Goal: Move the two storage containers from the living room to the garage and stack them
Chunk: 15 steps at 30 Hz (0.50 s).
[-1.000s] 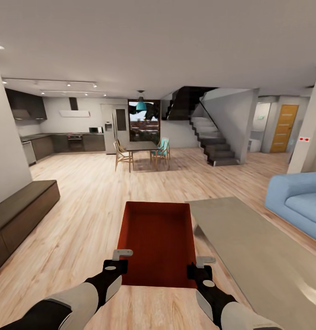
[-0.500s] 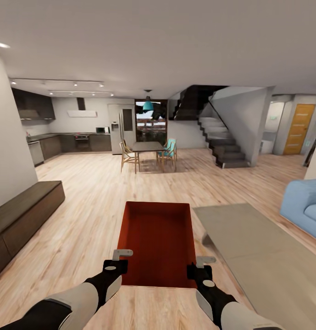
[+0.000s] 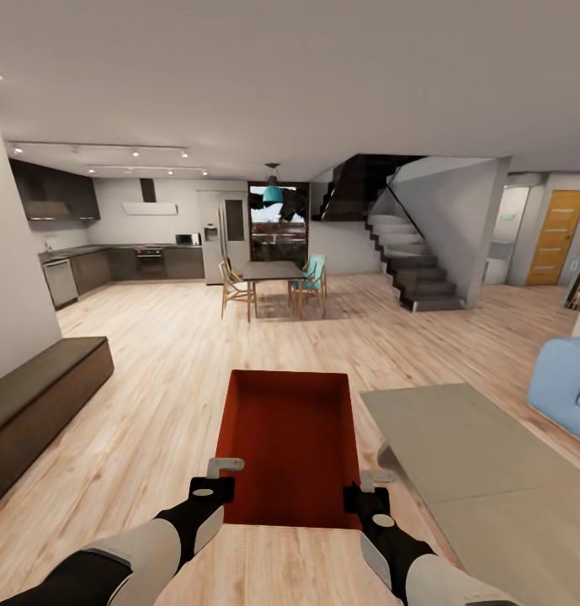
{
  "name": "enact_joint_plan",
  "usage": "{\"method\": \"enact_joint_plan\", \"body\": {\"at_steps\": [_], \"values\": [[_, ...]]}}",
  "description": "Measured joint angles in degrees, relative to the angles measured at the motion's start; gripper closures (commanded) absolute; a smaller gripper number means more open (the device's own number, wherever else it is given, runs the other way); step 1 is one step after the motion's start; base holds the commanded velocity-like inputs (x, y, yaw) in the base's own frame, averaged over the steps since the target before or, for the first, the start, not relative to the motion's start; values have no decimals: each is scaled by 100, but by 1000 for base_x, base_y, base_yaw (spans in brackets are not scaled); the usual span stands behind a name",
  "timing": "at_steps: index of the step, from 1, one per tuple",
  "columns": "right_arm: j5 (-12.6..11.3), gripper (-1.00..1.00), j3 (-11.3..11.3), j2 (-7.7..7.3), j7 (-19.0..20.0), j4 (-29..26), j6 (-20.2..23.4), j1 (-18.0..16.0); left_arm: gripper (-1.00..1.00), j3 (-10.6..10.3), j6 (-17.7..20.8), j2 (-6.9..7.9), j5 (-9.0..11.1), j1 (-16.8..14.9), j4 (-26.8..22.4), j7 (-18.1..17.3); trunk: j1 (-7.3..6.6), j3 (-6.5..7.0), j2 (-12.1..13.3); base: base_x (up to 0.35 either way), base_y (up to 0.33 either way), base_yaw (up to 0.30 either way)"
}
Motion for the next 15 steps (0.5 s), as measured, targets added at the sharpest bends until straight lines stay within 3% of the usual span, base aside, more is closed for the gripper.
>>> {"method": "enact_joint_plan", "body": {"at_steps": [15], "values": [[0,100,0,4,-5,1,2,0,100,0,3,4,0,0,0,-5,0,0,0,321,0,0]]}}
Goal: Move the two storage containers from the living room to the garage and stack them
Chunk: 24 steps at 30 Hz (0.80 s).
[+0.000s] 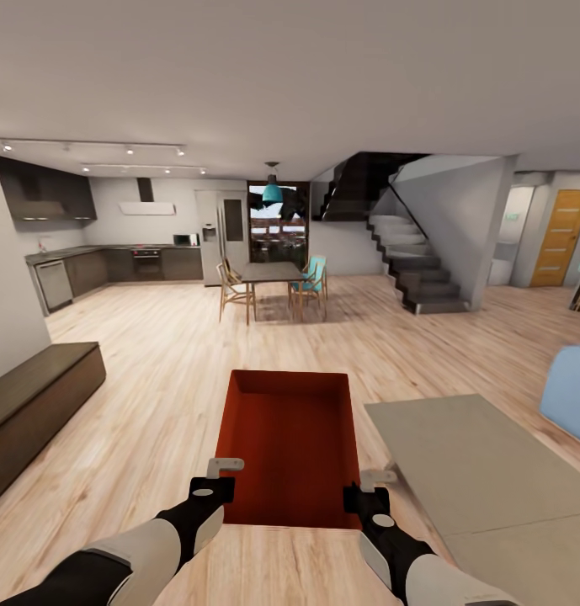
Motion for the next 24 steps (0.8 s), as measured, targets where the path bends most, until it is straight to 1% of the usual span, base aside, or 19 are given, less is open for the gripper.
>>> {"method": "enact_joint_plan", "body": {"at_steps": [15,24], "values": [[1,100,-2,-2,4,-1,7,0,100,1,6,-2,0,0,0,3,0,0,0,321,2,0],[1,100,-2,-3,7,-2,8,0,100,1,6,-3,0,0,1,6,0,0,0,321,72,0]]}}
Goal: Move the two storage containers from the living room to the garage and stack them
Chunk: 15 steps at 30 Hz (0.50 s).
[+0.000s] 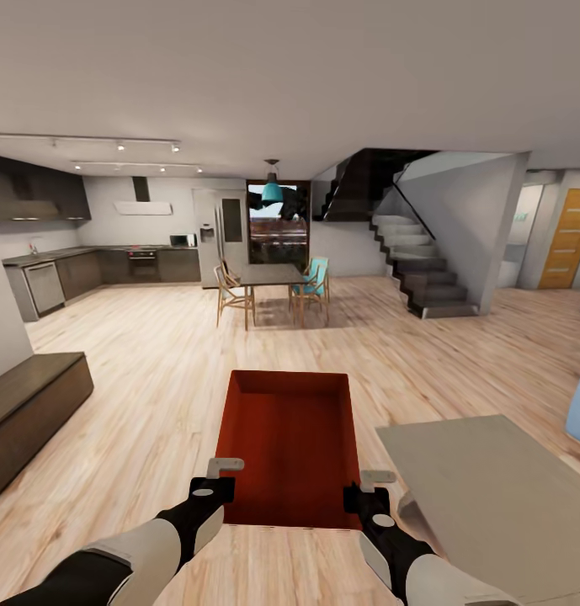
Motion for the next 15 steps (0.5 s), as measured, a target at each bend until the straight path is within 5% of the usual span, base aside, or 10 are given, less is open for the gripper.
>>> {"method": "enact_joint_plan", "body": {"at_steps": [15], "values": [[1,100,0,-1,6,-6,16,0,100,-3,9,-1,9,0,0,3,0,0,0,321,94,0]]}}
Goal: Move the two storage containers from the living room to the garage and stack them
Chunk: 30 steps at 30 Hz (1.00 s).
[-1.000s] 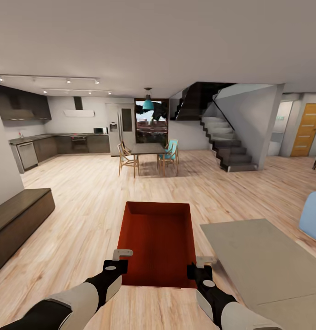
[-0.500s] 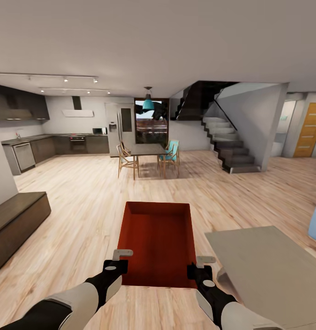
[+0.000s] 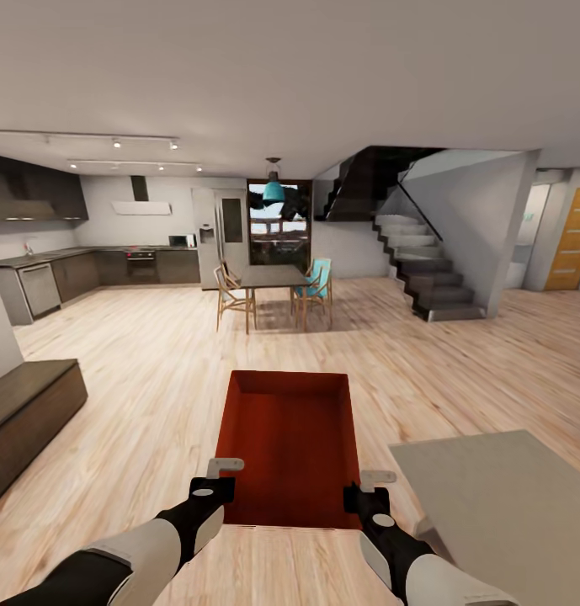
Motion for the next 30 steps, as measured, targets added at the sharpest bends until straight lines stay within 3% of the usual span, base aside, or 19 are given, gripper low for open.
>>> {"method": "enact_joint_plan", "body": {"at_steps": [30], "values": [[5,100,0,0,0,-9,36,0,100,10,26,-1,-3,0,-1,2,0,0,0,321,95,0]]}}
